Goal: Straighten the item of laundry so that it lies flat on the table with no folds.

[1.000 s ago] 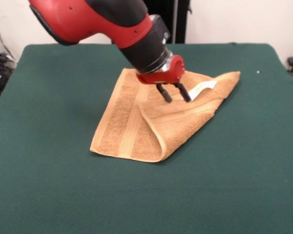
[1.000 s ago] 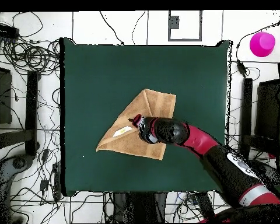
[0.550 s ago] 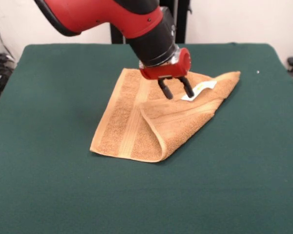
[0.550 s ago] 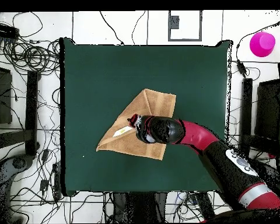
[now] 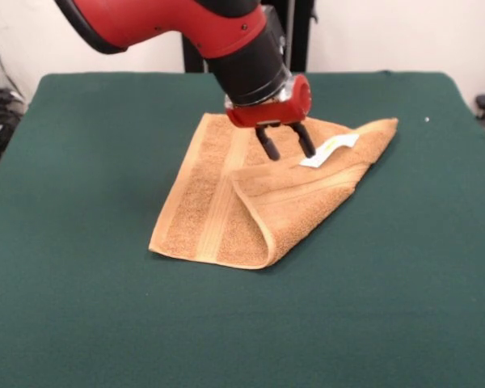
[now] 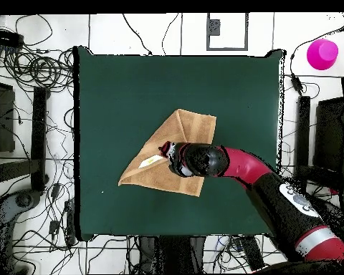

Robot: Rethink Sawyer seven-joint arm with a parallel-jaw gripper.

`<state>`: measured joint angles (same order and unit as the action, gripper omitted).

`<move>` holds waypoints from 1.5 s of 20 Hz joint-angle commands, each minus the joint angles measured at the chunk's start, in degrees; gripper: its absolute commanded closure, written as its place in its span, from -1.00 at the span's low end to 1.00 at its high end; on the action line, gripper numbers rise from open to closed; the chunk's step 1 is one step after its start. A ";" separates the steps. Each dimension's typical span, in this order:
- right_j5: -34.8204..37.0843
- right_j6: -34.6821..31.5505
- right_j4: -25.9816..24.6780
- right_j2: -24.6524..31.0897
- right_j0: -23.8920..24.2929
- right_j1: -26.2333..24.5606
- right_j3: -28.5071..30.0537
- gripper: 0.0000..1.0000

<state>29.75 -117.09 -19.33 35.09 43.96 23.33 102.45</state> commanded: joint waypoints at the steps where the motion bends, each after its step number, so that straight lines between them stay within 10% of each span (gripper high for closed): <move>1: 6.85 5.75 -3.04 -1.39 -2.65 -1.09 -1.65 -1.00; 16: 6.28 5.00 -8.76 -4.06 -4.50 -0.27 -3.45 -1.00; 30: -10.11 -3.16 -20.29 -8.75 -10.28 5.71 -3.96 -1.00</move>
<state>27.87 -117.09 -34.74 29.07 38.16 27.04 101.81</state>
